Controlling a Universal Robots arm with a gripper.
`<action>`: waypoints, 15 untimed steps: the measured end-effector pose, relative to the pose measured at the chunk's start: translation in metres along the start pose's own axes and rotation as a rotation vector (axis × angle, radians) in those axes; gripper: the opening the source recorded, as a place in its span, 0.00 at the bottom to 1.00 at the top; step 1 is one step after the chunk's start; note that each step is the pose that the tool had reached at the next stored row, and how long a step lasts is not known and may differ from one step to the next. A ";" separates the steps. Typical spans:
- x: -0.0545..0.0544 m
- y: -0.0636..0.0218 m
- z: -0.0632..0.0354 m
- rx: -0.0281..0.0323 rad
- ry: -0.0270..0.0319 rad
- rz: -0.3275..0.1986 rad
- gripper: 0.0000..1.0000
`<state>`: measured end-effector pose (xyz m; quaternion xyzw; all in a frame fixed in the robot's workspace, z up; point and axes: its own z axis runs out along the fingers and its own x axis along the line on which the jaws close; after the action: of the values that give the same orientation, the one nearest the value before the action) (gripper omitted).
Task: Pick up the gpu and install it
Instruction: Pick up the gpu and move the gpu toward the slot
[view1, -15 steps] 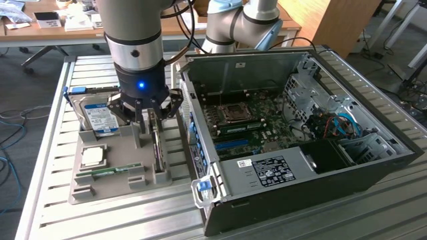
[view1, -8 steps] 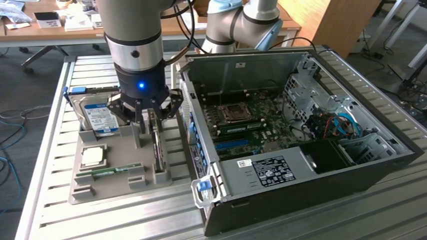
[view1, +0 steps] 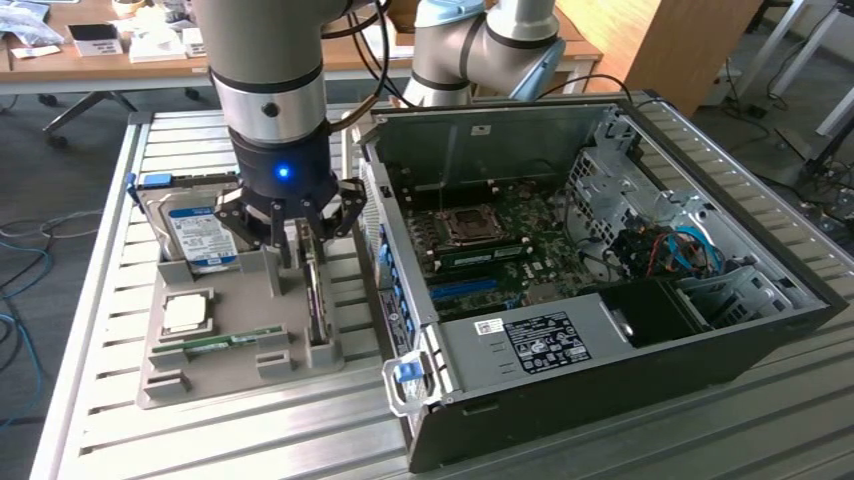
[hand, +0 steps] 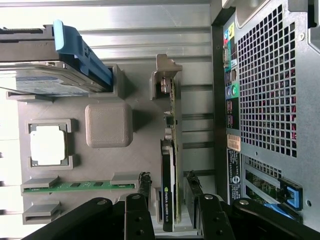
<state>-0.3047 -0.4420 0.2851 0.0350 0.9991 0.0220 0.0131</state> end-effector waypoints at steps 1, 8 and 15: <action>0.000 0.0000 0.0000 -0.0001 0.0000 0.000 0.42; 0.000 -0.0001 0.0016 0.0000 0.0001 0.000 0.42; 0.000 -0.0002 0.0041 -0.0001 -0.0001 0.000 0.42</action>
<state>-0.3047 -0.4420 0.2810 0.0350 0.9991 0.0221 0.0131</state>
